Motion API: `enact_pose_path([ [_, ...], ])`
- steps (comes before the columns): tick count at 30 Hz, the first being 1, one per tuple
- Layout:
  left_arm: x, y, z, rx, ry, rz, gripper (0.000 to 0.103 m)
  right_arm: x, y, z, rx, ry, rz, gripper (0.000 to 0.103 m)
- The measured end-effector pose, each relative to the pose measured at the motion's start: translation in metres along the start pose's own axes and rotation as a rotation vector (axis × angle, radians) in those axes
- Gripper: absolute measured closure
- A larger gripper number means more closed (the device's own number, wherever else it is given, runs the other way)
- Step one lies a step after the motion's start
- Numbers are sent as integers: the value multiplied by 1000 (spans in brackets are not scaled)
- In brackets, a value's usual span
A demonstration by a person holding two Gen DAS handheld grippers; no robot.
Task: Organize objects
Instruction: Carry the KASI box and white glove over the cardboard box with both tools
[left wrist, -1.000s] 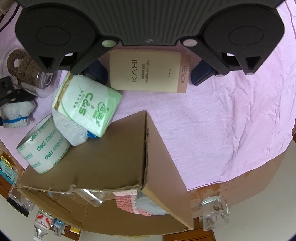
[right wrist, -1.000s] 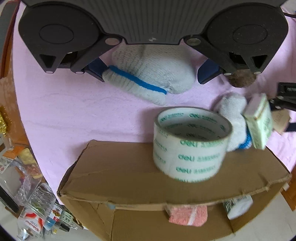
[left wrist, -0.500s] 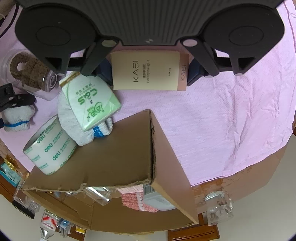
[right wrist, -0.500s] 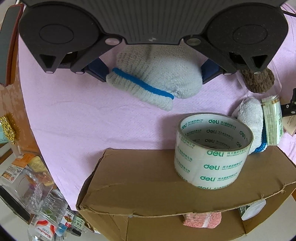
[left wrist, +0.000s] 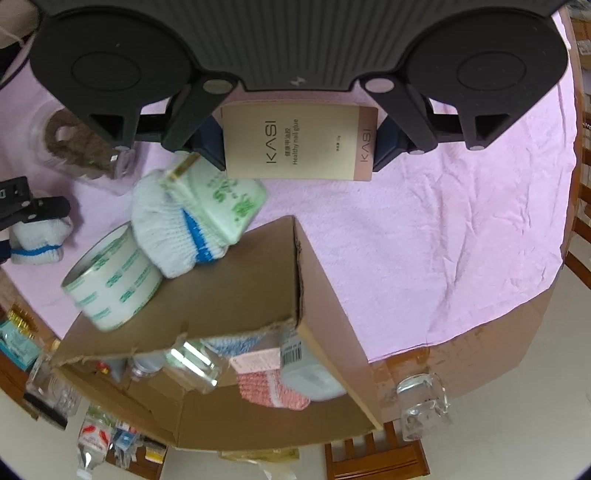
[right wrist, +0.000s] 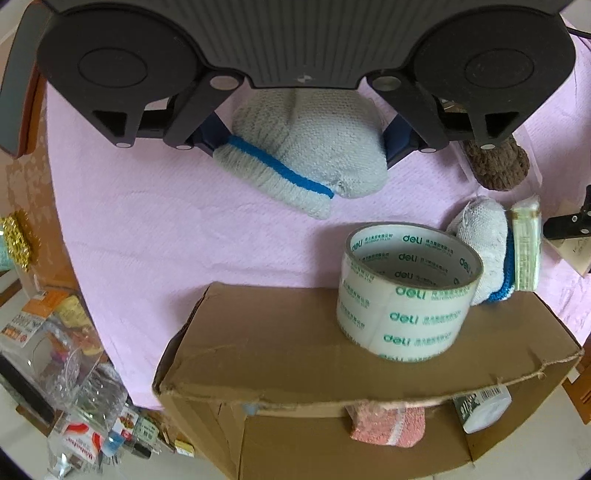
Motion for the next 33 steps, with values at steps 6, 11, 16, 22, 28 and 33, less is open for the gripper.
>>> enact_pose_path([
  [6,-5,-9,-32,5,-29,1,24,-6,-5,-27,-27,-30,-40,17],
  [11,-13,-18,-59,35,-59,-16,24,-12,-7,-57,-60,-71,-74,17],
  [16,-29,-25,-79,37,-101,-18,24,-20,-5,-81,-56,-117,-117,17],
  [22,-65,-34,-97,27,-168,8,24,-40,-4,-101,-74,-169,-154,17],
  [28,-99,-40,-97,10,-203,35,24,-63,-7,-114,-80,-218,-173,17],
  [33,-114,-41,-87,-6,-204,37,24,-81,-9,-120,-74,-250,-189,17],
])
Point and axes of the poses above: each gripper's, at about its wrist camera, not at the fingertips, and z roughly the way its jaws point, y to its left, x to its underside, the point moved 8 cm from there along z, roughly the way its jaws point, and after that the axes turned 8 degrees about y, right-handed, at the moved point
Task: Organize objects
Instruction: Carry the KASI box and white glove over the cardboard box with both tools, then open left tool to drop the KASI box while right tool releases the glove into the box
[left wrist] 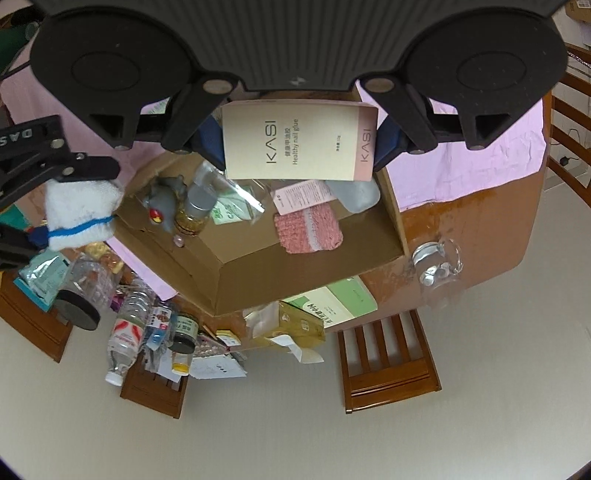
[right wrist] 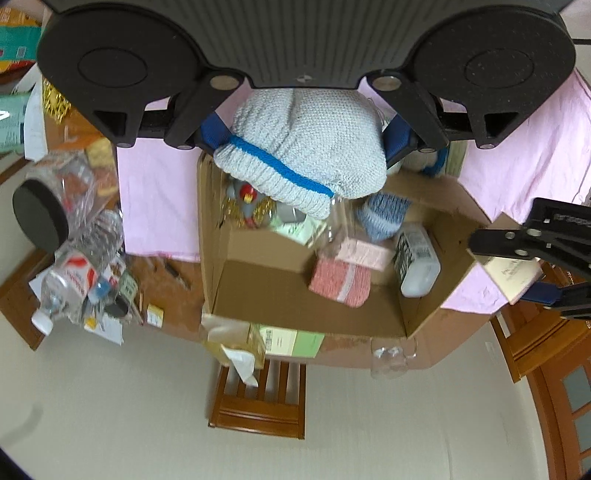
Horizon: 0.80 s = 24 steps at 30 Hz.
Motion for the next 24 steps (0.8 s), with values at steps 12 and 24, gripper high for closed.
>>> enact_pose_path([
  [12,7,5,28,-38,54,-85,7,-28,-15,8,14,-20,-25,17],
  [24,23,5,22,-71,65,-164,5,-57,-21,33,-9,-10,-84,17],
])
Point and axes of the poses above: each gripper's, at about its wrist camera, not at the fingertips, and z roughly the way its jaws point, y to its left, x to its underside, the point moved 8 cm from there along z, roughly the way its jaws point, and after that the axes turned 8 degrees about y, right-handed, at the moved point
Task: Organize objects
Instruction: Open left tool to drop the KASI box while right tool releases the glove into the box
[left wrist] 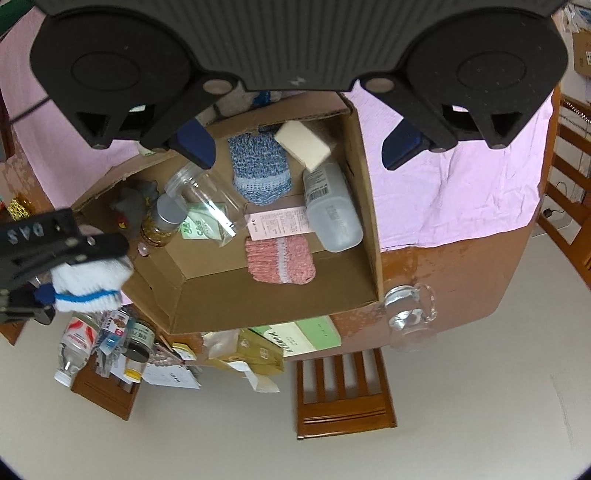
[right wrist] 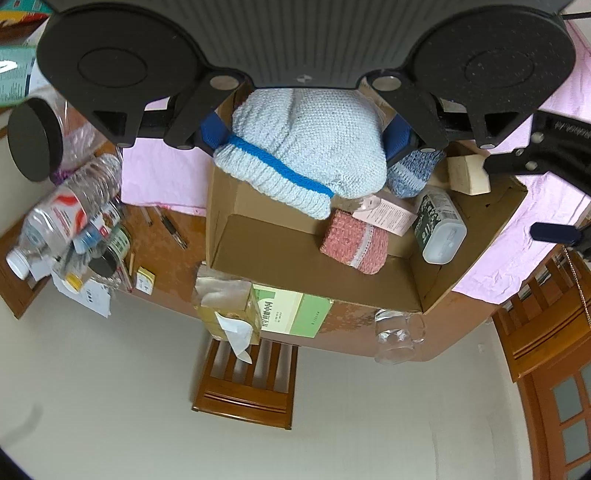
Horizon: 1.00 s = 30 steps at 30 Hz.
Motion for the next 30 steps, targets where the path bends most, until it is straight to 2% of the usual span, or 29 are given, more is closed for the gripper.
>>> enact_pose_path([
  [7,12,-1,-2,-31,6,-38,3,-21,-7,19,-4,-5,-64,17],
  [16,22,2,-1,-84,34,-111,3,-47,-24,61,-17,20,-81,17],
  [18,24,2,0,-91,46,-126,3,-52,-29,69,-15,17,-65,13],
  [20,25,2,1,-93,54,-135,3,-54,-35,76,-10,21,-37,2],
  [21,26,1,1,-94,56,-139,3,-55,-37,77,-15,17,-29,1],
  [30,28,-1,0,-89,55,-166,3,-51,-45,73,-12,12,-26,0],
])
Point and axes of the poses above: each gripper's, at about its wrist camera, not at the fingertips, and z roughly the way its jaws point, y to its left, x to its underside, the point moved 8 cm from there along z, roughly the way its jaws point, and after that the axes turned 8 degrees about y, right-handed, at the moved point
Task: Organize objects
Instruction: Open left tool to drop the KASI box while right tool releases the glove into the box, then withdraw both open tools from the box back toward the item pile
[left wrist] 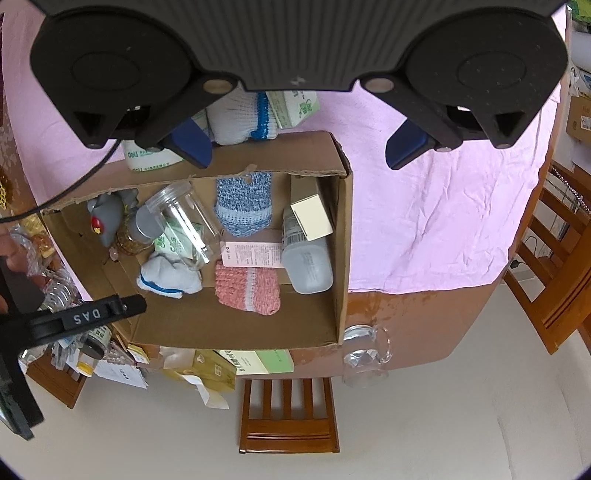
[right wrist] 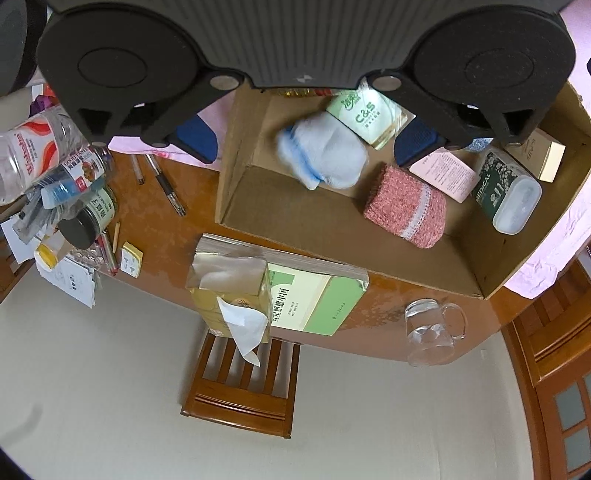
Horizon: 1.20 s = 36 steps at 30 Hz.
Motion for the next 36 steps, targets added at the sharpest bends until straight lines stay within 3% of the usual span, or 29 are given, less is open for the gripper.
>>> enact_pose_path([
  [14,15,3,6,43,-3,78,3,23,3,-32,22,-36,41,0],
  [24,44,16,21,94,46,173,3,72,16,-69,77,-58,177,0],
  [36,67,41,25,125,71,224,3,130,58,-65,87,5,299,0],
])
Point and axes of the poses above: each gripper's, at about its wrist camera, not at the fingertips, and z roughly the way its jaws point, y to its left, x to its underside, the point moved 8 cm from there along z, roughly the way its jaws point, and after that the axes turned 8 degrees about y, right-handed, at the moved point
